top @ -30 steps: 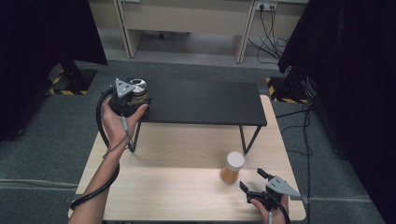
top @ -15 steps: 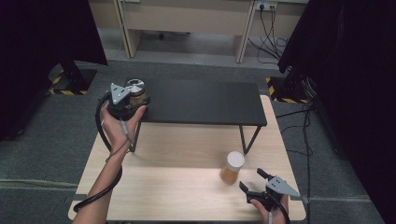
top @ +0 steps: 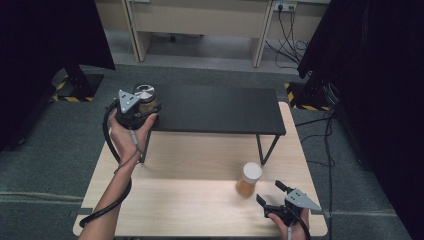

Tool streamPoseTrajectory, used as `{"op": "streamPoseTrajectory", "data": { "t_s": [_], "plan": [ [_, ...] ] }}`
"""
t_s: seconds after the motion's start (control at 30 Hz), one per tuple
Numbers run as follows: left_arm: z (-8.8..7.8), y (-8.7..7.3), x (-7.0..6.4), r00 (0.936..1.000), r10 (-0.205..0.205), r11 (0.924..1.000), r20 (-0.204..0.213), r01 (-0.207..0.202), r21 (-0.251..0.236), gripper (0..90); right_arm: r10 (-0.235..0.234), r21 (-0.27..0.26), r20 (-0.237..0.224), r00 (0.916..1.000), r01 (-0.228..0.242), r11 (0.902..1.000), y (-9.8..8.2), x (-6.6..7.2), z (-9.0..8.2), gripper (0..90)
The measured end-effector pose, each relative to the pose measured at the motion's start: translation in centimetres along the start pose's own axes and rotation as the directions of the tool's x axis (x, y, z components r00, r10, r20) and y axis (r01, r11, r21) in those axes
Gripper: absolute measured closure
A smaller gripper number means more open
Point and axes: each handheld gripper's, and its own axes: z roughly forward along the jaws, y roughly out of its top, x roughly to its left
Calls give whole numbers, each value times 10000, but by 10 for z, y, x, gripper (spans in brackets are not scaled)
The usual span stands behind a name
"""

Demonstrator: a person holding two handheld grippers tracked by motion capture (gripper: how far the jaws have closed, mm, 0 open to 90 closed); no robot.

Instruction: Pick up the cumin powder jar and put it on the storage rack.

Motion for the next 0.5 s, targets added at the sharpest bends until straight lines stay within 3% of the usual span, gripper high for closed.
{"op": "streamPoseTrajectory", "data": {
  "t_s": [0.5],
  "plan": [
    [1, 0, 0, 10000, 8, 10000, 14, -8, -13, 303, 11, 2, -9, 10000, -11, 10000, 0, 0, 0, 58]
  ]
}}
